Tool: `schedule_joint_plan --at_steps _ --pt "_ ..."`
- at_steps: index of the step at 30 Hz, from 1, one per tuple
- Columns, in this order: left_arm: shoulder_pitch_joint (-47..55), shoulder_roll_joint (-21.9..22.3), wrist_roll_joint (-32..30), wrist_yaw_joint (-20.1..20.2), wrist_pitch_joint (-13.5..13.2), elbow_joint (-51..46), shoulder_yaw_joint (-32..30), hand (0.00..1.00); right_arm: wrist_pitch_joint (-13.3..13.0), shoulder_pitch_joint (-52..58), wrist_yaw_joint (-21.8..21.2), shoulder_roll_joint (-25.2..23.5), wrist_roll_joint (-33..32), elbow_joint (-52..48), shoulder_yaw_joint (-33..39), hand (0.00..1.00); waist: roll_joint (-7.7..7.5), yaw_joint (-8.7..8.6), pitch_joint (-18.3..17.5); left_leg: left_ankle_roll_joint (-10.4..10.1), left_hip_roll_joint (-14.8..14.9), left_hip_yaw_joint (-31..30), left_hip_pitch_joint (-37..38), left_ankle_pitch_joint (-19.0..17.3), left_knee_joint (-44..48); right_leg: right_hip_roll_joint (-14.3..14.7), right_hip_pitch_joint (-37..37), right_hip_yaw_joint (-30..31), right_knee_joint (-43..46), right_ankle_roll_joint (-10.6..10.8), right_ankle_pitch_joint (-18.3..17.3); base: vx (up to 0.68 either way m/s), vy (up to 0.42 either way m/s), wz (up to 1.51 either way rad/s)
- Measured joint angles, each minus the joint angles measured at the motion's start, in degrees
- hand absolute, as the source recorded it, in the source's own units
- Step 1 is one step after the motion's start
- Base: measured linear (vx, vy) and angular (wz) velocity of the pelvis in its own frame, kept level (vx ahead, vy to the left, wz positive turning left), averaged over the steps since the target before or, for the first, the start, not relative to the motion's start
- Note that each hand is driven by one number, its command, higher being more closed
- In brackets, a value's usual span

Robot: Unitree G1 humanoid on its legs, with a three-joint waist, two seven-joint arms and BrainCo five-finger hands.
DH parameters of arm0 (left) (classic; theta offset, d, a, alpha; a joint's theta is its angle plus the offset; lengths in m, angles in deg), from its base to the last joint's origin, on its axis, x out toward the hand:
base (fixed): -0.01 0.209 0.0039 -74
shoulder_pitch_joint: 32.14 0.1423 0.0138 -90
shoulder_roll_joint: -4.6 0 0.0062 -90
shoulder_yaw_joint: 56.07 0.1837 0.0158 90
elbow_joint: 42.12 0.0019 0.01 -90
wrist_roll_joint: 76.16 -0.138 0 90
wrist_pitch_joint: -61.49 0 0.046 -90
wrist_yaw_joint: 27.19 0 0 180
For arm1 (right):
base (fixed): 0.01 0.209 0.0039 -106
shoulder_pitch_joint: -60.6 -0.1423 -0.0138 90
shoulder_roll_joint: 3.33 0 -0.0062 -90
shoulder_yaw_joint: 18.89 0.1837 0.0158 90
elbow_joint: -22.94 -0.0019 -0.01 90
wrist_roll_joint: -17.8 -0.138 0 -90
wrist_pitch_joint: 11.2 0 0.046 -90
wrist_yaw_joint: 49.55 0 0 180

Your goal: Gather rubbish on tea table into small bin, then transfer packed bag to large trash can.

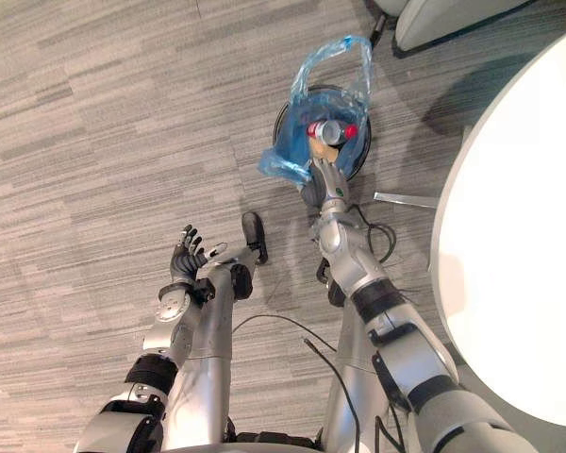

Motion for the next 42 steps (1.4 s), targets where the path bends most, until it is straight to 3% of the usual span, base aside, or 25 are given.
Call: schedule_joint_plan --at_steps 11,14,18,21,25,30,33,36,42 --pt "7.1 -2.3 -2.2 1.4 1.2 -2.3 1.9 0.0 -2.3 15.2 -0.5 -4.1 -1.7 -16.5 0.3 1.0 -2.55 -0.04 0.0 -0.2 -0.5 1.3 17.8 -0.2 -6.2 0.8 18.3 -0.8 -7.7 -0.2 0.8 0.08 -0.052 -0.03" --pt "9.9 -3.0 -3.3 1.8 1.2 -4.1 2.5 0.0 -3.3 19.4 -1.7 -4.8 -2.5 -19.7 1.6 1.0 -3.42 -0.23 -0.1 -1.3 -1.5 1.6 23.8 0.3 -10.5 0.9 23.5 -0.8 -10.7 0.3 1.1 0.05 -0.043 0.0" --pt "14.6 -4.9 -3.4 3.0 1.3 -4.3 3.9 0.0 -4.5 23.4 -2.9 -5.2 -3.9 -20.6 2.5 1.0 -5.5 -1.29 -2.6 -2.6 -2.3 2.0 30.0 2.6 -17.9 2.1 28.6 -0.9 -16.5 1.2 2.5 0.07 -0.039 -0.04" --pt "16.5 -5.3 -4.2 3.3 1.6 -3.7 4.2 0.0 -5.0 25.6 -4.4 -5.3 -5.6 -20.6 3.0 1.0 -6.12 -1.53 -4.9 -3.0 -2.5 2.2 32.9 4.2 -22.5 3.3 31.2 -0.9 -21.1 1.5 4.2 0.14 -0.01 -0.1" --pt "18.8 -5.4 -5.7 4.5 2.1 -3.1 4.3 0.0 -6.7 29.4 -7.4 -4.7 -8.1 -20.5 4.9 1.0 -5.93 -1.71 -9.3 -2.3 -3.4 2.6 39.6 8.1 -31.4 4.8 36.8 -0.9 -28.5 1.5 7.0 0.16 0.021 -0.08" --pt "21.1 -5.7 -6.8 5.7 2.2 -3.2 4.1 0.0 -7.3 31.3 -10.4 -3.8 -10.7 -20.5 6.4 1.0 -5.47 -2.16 -13.6 -2.5 -4.1 2.2 45.3 8.7 -35.4 6.1 44.0 -0.9 -36.0 2.2 9.1 0.16 0.032 -0.04" --pt "22.5 -5.7 -7.9 6.9 2.4 -3.2 3.7 0.0 -8.4 31.7 -12.9 -3.4 -13.5 -20.5 7.2 1.0 -3.89 -2.79 -16.0 -2.6 -4.5 1.1 47.4 8.7 -36.2 6.7 47.4 -1.1 -39.4 2.7 10.1 0.08 0.018 0.02" --pt "23.2 -5.8 -8.4 7.3 2.5 -3.5 3.6 0.0 -8.5 32.0 -14.8 -3.1 -15.9 -20.5 7.2 1.0 -2.58 -2.76 -17.1 -2.8 -4.8 1.0 49.4 8.8 -37.4 7.0 49.0 -0.9 -40.1 2.7 10.4 0.02 0.028 -0.05" --pt "26.1 -5.8 -10.1 8.8 2.5 -5.8 3.6 0.0 -8.6 33.4 -17.8 -1.9 -22.7 -20.5 7.4 1.0 -2.05 -2.82 -18.9 -3.1 -4.5 0.6 52.7 8.9 -39.3 7.4 51.3 0.2 -41.1 2.7 10.9 -0.03 0.029 -0.09"
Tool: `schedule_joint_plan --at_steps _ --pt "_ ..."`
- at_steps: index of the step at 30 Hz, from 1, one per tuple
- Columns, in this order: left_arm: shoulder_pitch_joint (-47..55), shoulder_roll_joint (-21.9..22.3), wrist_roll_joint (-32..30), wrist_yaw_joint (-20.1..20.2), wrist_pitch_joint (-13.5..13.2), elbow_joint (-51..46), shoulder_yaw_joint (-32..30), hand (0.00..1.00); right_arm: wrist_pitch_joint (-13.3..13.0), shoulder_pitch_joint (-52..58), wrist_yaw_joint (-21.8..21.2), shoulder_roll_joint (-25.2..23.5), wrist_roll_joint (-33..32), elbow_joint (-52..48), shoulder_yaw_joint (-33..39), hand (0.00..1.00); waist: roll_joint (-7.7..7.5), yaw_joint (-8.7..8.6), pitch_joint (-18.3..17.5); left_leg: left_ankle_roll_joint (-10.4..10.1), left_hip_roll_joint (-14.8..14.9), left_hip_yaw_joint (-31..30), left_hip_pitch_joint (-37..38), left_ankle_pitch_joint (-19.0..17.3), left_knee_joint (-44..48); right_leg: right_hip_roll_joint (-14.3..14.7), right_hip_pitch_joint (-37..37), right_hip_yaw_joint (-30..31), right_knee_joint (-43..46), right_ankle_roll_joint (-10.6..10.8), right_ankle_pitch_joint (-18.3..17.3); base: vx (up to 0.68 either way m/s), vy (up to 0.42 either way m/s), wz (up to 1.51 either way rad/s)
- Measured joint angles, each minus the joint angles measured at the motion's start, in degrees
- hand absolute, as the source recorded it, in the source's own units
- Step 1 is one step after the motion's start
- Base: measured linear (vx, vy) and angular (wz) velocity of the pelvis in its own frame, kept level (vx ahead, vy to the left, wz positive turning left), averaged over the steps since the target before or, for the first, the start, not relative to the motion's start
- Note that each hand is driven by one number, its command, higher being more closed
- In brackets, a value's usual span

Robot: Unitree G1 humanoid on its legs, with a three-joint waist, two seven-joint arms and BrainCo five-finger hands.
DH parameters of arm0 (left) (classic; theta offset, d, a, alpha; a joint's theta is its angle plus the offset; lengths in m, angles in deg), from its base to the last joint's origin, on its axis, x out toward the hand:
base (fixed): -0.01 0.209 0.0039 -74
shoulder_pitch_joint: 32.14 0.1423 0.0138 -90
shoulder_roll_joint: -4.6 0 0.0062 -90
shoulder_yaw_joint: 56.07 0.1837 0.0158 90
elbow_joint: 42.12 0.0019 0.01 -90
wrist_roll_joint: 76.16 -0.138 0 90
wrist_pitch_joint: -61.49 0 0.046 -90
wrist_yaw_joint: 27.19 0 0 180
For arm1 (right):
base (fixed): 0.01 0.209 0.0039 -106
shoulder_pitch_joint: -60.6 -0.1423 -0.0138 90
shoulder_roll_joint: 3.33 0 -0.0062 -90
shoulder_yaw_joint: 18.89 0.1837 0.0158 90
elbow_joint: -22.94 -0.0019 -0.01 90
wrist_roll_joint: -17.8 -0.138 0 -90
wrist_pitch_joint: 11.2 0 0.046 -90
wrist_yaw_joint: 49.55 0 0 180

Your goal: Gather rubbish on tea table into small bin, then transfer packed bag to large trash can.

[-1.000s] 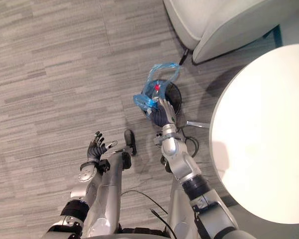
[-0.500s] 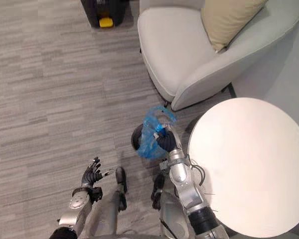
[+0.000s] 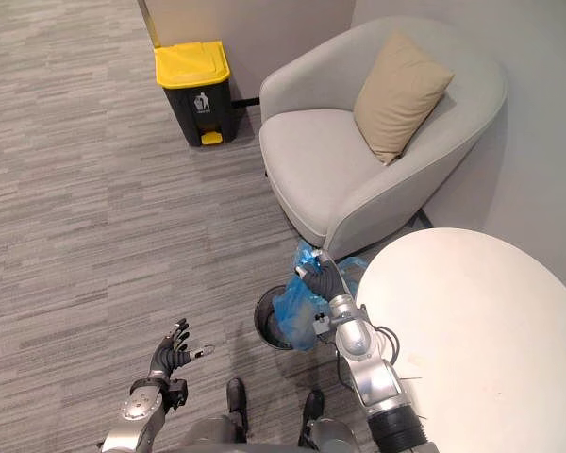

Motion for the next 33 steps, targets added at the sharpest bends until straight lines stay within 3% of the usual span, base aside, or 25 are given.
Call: schedule_joint_plan --at_steps 7,20,26,33 --pt "0.4 0.0 -0.2 1.6 0.0 -1.3 0.1 0.0 0.0 0.0 -1.5 1.1 -6.0 0.4 0.1 1.0 0.27 -0.02 -1.4 -0.3 0.1 -0.7 2.0 -0.2 -0.7 0.4 2.0 0.5 -1.9 0.3 0.8 -0.02 0.013 -0.04" --pt "1.3 -0.1 -1.8 1.5 -1.6 -21.9 1.2 0.0 -0.1 -0.1 -5.0 2.7 -17.3 -0.6 1.1 1.0 1.14 0.02 -4.2 -0.2 -0.3 -1.7 2.5 0.2 -1.3 0.7 3.2 0.6 -3.2 -0.2 1.3 0.05 0.007 0.0" --pt "1.0 -1.1 -2.3 1.4 -2.9 -29.0 1.4 0.0 -0.4 -4.4 -7.2 5.0 -27.2 -4.5 -0.6 1.0 1.3 -0.05 -4.6 -0.2 -0.3 -2.1 3.3 0.1 -1.4 0.7 4.1 0.6 -3.7 -0.3 1.3 0.01 0.001 0.0" --pt "-0.8 -3.4 -6.2 1.4 -3.0 -31.4 6.2 0.0 -0.4 -7.8 -7.5 5.0 -33.6 -4.5 -4.0 1.0 1.38 0.11 -5.8 -0.2 -0.3 -1.8 3.3 0.1 -1.7 0.8 4.1 0.9 -4.0 -0.2 1.8 0.0 0.003 -0.01"
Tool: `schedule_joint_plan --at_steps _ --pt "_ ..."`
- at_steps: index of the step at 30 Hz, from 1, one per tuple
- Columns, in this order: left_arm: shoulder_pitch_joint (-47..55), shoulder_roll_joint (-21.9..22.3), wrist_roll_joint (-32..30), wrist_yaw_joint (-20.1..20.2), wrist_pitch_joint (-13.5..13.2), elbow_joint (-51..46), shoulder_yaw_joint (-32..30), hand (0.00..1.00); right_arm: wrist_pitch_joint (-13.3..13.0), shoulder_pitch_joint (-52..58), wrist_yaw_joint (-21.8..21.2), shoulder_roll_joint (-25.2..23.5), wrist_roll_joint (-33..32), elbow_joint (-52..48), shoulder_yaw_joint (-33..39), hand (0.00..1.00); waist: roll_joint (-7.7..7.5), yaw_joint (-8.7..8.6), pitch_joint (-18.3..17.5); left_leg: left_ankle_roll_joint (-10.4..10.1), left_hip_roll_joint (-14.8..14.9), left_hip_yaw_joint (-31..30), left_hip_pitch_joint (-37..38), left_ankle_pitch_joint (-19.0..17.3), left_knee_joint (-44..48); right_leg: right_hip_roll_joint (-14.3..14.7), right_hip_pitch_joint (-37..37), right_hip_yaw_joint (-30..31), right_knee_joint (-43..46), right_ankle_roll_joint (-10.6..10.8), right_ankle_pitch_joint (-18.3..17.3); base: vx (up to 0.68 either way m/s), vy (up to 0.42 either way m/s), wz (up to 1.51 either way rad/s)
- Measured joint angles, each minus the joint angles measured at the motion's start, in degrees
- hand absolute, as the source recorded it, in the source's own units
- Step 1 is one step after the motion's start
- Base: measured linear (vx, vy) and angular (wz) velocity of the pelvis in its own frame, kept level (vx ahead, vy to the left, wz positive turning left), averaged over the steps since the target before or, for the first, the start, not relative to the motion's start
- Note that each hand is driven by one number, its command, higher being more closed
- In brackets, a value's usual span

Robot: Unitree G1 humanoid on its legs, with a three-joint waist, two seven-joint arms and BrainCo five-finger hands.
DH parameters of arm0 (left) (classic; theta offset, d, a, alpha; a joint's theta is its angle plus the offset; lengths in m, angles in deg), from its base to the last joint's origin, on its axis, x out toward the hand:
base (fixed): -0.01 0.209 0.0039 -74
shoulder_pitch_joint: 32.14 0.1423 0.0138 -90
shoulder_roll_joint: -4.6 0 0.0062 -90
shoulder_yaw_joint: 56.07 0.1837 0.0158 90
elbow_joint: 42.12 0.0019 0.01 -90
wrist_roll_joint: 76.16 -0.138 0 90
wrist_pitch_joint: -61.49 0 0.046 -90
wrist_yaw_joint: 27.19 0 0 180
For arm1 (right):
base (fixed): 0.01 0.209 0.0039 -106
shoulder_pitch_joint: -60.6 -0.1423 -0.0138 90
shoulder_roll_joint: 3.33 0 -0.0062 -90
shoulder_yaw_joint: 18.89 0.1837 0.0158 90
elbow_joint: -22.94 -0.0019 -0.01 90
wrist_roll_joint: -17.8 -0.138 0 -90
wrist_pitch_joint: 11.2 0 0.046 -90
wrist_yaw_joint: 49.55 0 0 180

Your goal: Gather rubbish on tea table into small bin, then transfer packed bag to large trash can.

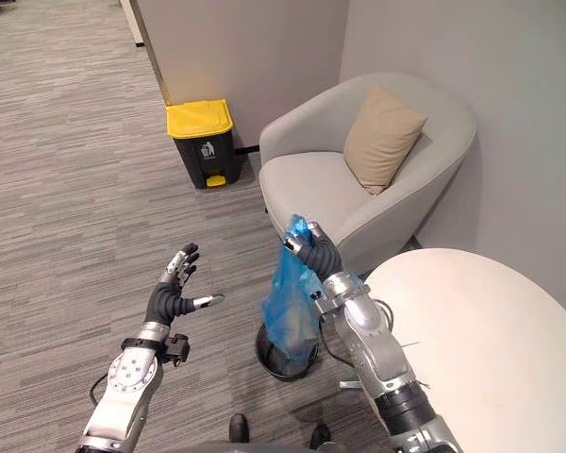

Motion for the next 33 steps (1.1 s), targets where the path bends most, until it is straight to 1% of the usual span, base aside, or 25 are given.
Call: schedule_joint_plan --at_steps 2,4,10,17,22,27,33 --pt "-0.8 0.0 -1.1 0.0 0.0 0.0 1.4 0.0 0.0 -1.1 0.1 0.1 -1.0 0.0 -0.2 1.0 -0.05 -0.05 -0.1 0.0 0.0 0.1 0.0 0.0 -0.1 0.0 0.0 0.1 0.0 0.0 0.1 0.0 0.009 -0.02" --pt "-2.3 -0.1 -2.9 0.1 0.0 0.0 3.2 0.0 0.0 -3.6 0.1 1.0 -1.2 0.0 -2.1 1.0 -0.06 -0.13 -0.1 0.0 0.0 0.4 0.1 0.0 -0.1 0.0 0.0 0.3 -0.3 0.0 0.3 0.0 0.014 -0.07" --pt "-6.2 0.1 -5.2 -0.1 0.1 0.0 6.6 0.0 0.0 -5.9 0.3 1.0 -1.7 0.5 -4.3 1.0 -0.21 -0.1 -0.2 0.0 0.0 0.8 0.1 0.0 -0.2 0.5 0.2 0.7 -1.3 -0.1 1.0 0.01 0.0 -0.03" --pt "-8.7 1.4 -9.6 -2.9 0.3 1.6 10.5 0.0 0.1 -9.8 1.4 0.8 -3.9 2.8 -6.4 1.0 -0.26 -0.15 -0.6 0.0 0.0 0.7 0.1 0.1 -0.2 0.6 0.4 0.7 -1.5 -0.1 1.1 0.0 0.0 0.0" --pt "-10.5 2.3 -12.1 -4.9 1.7 4.7 10.9 0.0 0.1 -11.0 1.6 -0.1 -5.4 2.8 -6.8 1.0 -0.53 -0.15 -0.8 0.0 0.0 0.3 0.2 0.1 -0.2 0.6 0.8 0.3 -1.8 -0.1 1.2 0.01 0.008 0.03" --pt "-10.5 2.3 -14.0 -4.9 1.7 4.9 10.9 0.0 0.2 -12.8 1.3 -0.4 -5.9 2.8 -9.0 1.0 -0.94 -0.14 -1.3 0.0 0.0 0.2 0.2 0.2 -0.2 0.6 0.8 0.3 -1.8 -0.1 1.2 0.0 0.0 0.0" --pt "-8.9 2.5 -14.2 -4.9 1.6 10.8 10.7 0.0 0.2 -16.1 1.1 -1.9 -8.4 2.4 -11.2 1.0 -1.2 -0.1 -1.9 -0.1 0.1 0.0 0.2 0.3 -0.2 0.7 0.9 0.1 -1.8 -0.1 1.2 0.0 0.0 0.0"
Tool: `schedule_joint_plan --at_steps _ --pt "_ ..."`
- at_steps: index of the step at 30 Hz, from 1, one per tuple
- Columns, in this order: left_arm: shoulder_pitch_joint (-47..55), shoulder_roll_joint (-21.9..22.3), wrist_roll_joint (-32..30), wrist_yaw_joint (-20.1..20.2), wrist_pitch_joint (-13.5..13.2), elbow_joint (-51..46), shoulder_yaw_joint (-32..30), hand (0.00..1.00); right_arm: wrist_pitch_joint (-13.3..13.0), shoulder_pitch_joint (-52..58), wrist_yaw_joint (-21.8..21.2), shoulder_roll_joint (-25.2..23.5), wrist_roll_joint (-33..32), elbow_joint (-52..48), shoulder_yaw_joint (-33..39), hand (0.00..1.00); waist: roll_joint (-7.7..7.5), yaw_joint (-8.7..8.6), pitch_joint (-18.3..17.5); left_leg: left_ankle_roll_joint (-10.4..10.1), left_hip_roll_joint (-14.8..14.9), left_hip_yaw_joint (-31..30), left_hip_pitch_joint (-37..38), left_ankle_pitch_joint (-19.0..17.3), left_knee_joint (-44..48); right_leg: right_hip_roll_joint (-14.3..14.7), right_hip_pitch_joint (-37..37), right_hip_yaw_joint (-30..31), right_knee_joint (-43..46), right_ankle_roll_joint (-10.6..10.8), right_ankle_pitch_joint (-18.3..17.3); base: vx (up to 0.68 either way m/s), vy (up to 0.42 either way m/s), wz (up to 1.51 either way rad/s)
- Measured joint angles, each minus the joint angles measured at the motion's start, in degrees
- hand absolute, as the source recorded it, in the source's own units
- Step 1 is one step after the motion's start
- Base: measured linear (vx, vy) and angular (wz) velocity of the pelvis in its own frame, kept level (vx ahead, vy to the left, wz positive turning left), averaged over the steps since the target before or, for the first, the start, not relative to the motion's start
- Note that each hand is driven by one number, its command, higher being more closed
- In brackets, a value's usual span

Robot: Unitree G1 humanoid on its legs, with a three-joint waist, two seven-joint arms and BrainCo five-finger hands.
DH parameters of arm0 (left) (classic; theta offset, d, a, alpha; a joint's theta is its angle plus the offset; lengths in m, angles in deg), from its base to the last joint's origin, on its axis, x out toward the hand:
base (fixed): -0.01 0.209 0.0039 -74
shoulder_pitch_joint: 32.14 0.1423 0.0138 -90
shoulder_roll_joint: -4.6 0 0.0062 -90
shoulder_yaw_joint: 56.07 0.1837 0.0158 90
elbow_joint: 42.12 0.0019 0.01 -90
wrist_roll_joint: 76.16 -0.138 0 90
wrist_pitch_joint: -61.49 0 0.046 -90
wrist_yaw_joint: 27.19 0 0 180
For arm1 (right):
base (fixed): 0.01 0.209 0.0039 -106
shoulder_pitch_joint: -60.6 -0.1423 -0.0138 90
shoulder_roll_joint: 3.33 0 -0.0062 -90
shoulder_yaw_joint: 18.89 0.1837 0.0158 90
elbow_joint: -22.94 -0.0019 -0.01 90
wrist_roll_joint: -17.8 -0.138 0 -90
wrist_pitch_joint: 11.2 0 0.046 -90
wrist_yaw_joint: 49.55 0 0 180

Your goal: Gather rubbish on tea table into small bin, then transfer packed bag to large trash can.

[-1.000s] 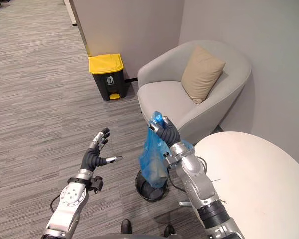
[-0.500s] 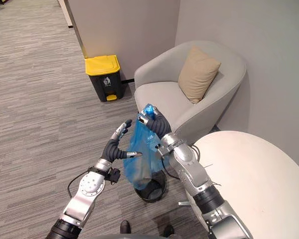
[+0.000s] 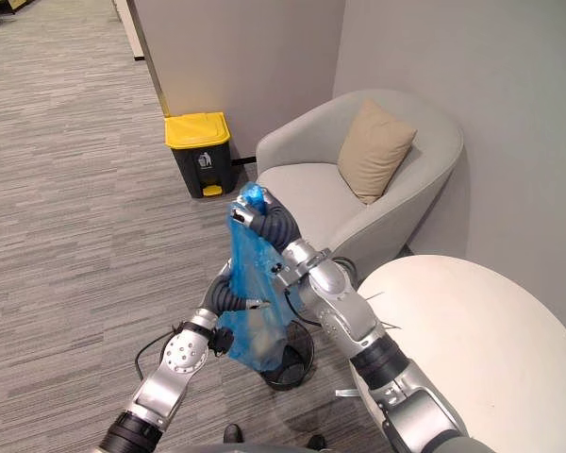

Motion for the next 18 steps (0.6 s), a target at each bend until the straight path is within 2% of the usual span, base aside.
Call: schedule_joint_plan --at_steps 5,8,10,12,18 --pt "4.1 0.6 -0.4 -0.1 0.0 1.2 -0.1 0.0 -0.2 -0.9 0.1 -1.2 -1.6 -0.5 -1.0 1.0 -0.32 0.21 -0.3 0.0 0.0 0.0 0.0 0.0 0.0 0.0 0.0 0.0 0.0 0.0 0.0 0.0 0.0 0.0" --pt "3.1 1.2 -0.5 -0.4 0.0 6.0 1.0 0.0 -0.3 -1.5 0.2 -1.2 -1.6 -1.2 -3.6 1.0 -0.61 0.32 -0.5 -0.1 0.5 0.1 0.2 -0.1 0.0 0.0 0.0 0.1 0.0 0.0 0.0 0.0 0.0 0.0" --pt "-1.2 1.9 -1.9 -1.5 2.3 13.1 2.0 0.0 -0.3 -1.5 0.2 -1.5 -1.6 -2.6 -6.3 1.0 -1.04 0.14 -0.8 -0.3 0.8 0.2 0.1 -0.2 0.0 -0.1 0.0 0.4 -0.1 -0.1 0.1 0.0 0.0 -0.06" --pt "-2.7 2.4 -2.3 -2.8 3.4 14.1 2.2 0.0 -0.3 -1.5 0.4 -1.8 -1.8 -2.6 -6.7 1.0 -1.38 -0.04 -1.0 -0.3 1.0 0.5 0.1 -0.2 0.0 0.1 -0.1 0.7 -0.1 -0.2 0.2 0.0 0.0 -0.09" --pt "-3.7 2.4 -2.4 -5.1 4.5 14.4 3.3 0.0 -0.7 -1.5 1.7 -1.7 -3.6 -2.6 -6.5 1.0 -1.43 -0.01 -1.0 -0.3 1.3 0.8 0.2 -0.2 0.0 0.4 -0.2 1.0 -0.2 -0.3 0.2 0.0 0.0 -0.03"
